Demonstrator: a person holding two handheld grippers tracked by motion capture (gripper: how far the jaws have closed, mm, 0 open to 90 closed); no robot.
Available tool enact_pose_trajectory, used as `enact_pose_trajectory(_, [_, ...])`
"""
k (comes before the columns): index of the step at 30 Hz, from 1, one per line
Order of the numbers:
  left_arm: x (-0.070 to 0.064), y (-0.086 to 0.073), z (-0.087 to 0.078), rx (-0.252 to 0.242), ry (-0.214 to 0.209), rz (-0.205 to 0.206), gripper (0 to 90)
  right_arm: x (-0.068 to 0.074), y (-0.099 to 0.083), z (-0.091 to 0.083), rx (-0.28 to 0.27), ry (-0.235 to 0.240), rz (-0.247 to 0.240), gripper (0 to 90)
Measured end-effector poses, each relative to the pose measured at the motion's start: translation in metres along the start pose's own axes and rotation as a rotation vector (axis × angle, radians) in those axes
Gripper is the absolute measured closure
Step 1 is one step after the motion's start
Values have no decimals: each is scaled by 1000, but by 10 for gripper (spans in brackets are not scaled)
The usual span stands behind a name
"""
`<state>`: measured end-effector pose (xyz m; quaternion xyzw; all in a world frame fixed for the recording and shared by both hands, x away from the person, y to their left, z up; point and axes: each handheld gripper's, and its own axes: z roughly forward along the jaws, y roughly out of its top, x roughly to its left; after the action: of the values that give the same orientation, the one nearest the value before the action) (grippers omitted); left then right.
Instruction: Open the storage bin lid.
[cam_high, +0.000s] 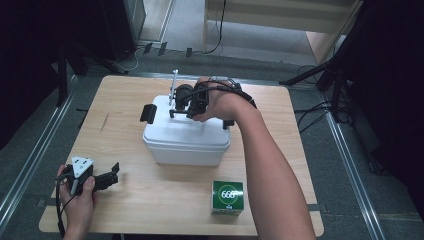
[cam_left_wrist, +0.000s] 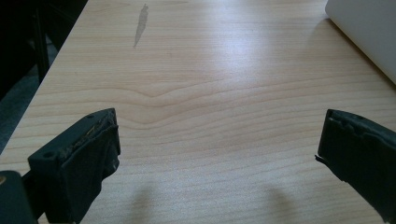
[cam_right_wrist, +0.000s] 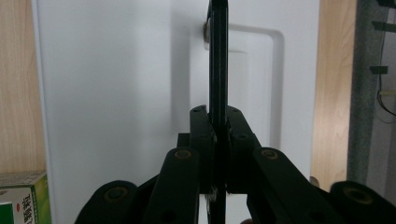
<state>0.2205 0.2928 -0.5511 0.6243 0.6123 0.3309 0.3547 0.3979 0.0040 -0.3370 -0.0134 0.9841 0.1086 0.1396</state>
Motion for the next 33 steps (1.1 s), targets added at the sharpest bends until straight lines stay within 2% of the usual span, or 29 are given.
enact_pose_trajectory(4, [0, 0, 0, -2, -3, 2, 0, -2, -2, -14, -23, -9, -3, 850])
enact_pose_trajectory(10, [0, 0, 1, -7, -5, 7, 0, -2, -15, -29, -22, -25, 6, 850])
enact_pose_trajectory(18, [0, 0, 1, -5, -3, 5, 0, -4, -47, -45, -20, -45, 20, 850])
enact_pose_trajectory(24, [-1, 1, 1, 0, 0, 20, 0, 1, -71, -49, -15, -56, 27, 851])
enact_pose_trajectory(33, [-2, 0, 1, 0, -1, 28, 0, 4, -110, -58, -8, -70, 66, 850])
